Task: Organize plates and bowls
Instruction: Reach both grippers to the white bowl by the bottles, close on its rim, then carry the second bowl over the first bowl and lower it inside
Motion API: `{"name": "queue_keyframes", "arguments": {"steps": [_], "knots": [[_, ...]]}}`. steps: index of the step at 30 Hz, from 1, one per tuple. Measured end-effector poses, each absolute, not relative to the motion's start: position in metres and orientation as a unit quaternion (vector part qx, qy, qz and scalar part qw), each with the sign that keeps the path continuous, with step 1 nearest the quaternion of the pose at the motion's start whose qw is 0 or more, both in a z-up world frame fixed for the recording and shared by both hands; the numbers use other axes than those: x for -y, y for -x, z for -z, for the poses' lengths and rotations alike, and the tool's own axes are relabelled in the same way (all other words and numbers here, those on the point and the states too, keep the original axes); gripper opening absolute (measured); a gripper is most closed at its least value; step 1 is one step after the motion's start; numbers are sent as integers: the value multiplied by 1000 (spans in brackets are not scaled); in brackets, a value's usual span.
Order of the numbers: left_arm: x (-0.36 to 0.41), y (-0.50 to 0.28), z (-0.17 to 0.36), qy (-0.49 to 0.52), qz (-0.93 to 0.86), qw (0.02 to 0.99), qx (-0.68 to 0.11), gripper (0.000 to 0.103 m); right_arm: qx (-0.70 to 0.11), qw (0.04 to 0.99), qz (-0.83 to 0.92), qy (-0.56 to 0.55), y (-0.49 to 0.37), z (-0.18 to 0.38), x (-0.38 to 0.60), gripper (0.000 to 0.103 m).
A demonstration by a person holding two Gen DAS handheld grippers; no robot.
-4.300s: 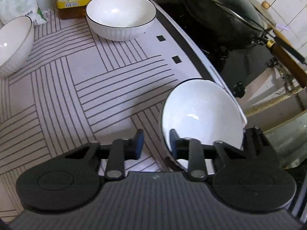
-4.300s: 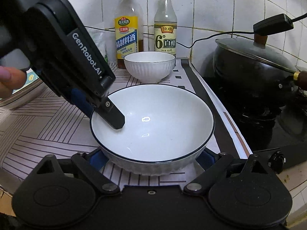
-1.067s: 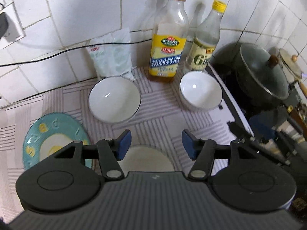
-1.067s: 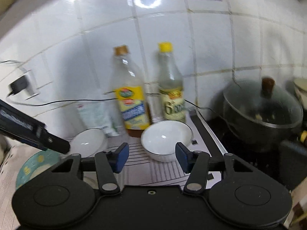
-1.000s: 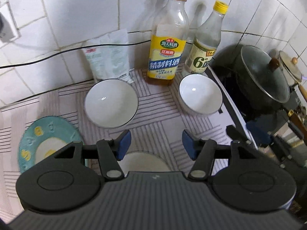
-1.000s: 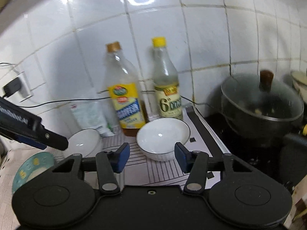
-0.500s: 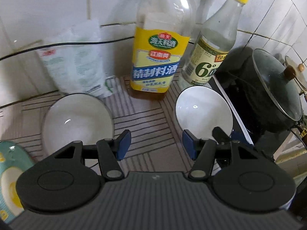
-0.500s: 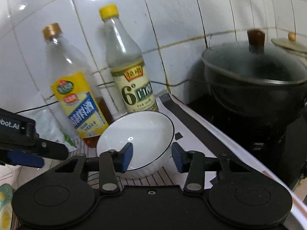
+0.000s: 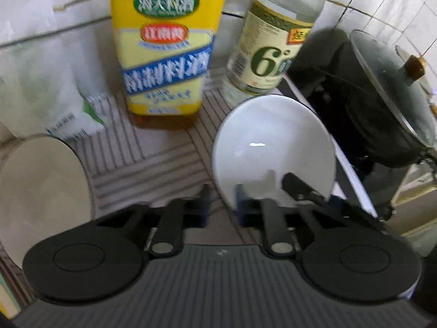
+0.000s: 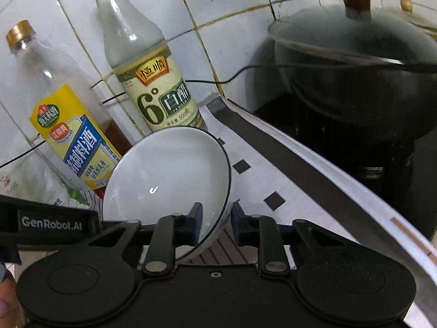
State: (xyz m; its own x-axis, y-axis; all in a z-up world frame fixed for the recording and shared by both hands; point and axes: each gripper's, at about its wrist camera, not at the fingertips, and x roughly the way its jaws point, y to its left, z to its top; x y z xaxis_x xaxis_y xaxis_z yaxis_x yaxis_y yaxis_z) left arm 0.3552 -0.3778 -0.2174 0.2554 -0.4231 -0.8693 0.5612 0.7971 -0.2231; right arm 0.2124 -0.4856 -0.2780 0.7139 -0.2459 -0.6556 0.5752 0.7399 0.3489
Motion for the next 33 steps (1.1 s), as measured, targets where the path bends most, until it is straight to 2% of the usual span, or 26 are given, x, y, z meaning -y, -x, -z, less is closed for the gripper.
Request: {"name": "queue_keyframes", "arguments": {"steps": [9,23,33], "knots": [[376,-328,200,-130,290,801,-508,11,-328,868,219,-302,-206,269,477,21],[314,-294,148,-96,255,809,-521,11,-348,867,140,-328,-175,223,452,21],[268,-257,107,-79,234,821,-515,12,-382,870,86,-300,-157,182,421,20]]}}
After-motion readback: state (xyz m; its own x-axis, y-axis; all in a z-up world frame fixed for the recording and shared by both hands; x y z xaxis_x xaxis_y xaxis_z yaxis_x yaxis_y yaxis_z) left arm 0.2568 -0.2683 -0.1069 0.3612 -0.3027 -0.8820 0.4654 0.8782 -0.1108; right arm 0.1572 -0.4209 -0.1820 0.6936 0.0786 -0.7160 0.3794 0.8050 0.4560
